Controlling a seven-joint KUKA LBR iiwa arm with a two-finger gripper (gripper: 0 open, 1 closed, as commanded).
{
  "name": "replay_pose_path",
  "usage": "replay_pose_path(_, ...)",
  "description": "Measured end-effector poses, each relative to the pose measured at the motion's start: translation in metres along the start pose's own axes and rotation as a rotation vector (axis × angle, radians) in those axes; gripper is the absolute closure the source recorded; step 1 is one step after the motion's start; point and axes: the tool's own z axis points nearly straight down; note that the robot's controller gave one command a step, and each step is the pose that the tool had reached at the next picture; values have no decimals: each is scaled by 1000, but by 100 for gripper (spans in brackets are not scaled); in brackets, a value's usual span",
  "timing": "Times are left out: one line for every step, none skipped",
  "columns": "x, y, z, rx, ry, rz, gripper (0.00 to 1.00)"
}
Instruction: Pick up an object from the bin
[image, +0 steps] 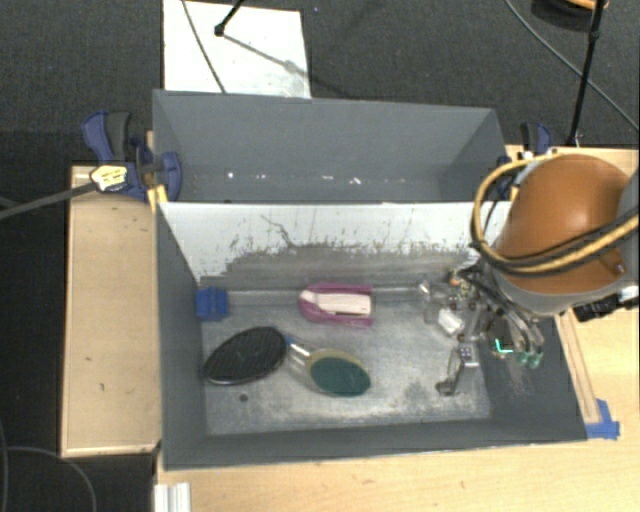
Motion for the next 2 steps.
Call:
replay_pose_path(4,17,34,0,-5,-333,0)
replay_pose_path(-35,74,135,-2,-3,-376,0)
